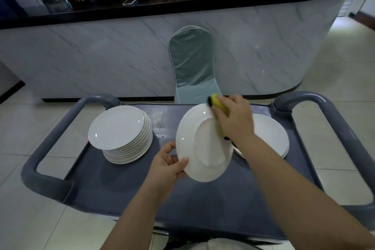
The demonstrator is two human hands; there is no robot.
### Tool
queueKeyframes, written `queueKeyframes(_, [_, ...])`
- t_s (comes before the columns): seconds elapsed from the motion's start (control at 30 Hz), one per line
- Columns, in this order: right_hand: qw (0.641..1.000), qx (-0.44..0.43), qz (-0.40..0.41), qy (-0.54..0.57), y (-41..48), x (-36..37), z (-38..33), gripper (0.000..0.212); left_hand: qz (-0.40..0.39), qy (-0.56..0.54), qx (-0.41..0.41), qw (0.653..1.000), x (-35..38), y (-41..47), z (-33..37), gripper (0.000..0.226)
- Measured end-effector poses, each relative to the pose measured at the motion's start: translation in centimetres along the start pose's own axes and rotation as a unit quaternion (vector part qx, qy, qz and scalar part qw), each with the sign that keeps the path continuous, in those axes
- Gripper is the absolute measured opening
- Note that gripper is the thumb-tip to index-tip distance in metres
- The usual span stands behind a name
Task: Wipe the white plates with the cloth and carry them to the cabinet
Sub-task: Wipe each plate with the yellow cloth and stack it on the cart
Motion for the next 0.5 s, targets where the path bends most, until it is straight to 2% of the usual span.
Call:
queueKeyframes(0.1, [0.972, -0.223, -0.073, 0.012, -3.7, 2.3, -7.4, 0.029, 0.026, 0.013, 0.010, 1.000, -0.6, 0.3, 0.5, 0.041])
queueKeyframes(0.17, [0.941, -0.304, -0.152, 0.004, -6.3, 3.4, -9.2, 0.031, 0.040, -0.001, 0.006, 0.999, -1.2, 0.1, 0.5, 0.043])
queueKeyframes(0.2, [0.935, -0.311, -0.171, -0.005, -5.9, 3.6, -9.1, 0.030, 0.046, 0.001, 0.004, 0.999, -1.5, -0.2, 0.3, 0.042])
queueKeyframes(0.23, [0.945, -0.280, -0.166, -0.016, -4.5, 3.6, -8.5, 0.030, 0.050, 0.011, 0.003, 0.999, -1.7, -0.4, 0.1, 0.040])
queueKeyframes(0.33, [0.985, -0.107, -0.127, -0.051, -0.1, 3.1, -5.5, 0.036, 0.043, 0.043, 0.001, 0.998, -1.8, -1.1, -0.3, 0.037])
queueKeyframes(0.37, [0.986, -0.098, -0.119, -0.058, -0.3, 3.1, -5.8, 0.036, 0.041, 0.043, 0.006, 0.998, -1.7, -1.2, -0.2, 0.040])
queueKeyframes(0.43, [0.970, -0.209, -0.118, -0.031, -3.2, 3.7, -9.1, 0.030, 0.056, 0.021, 0.014, 0.998, -2.0, -1.4, 0.2, 0.047])
queueKeyframes(0.5, [0.934, -0.324, -0.150, 0.012, -6.9, 3.8, -11.9, 0.030, 0.078, -0.001, 0.027, 0.997, -2.7, -1.7, 0.5, 0.051])
Point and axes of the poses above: each hand's wrist, its own y-axis towards the middle knuckle, its own x-axis out of the palm, z = x × y, the point moved 7 cm from there along y, towards the middle knuckle, and after that the axes turned 2 degrees about y, right-handed, at the moved point
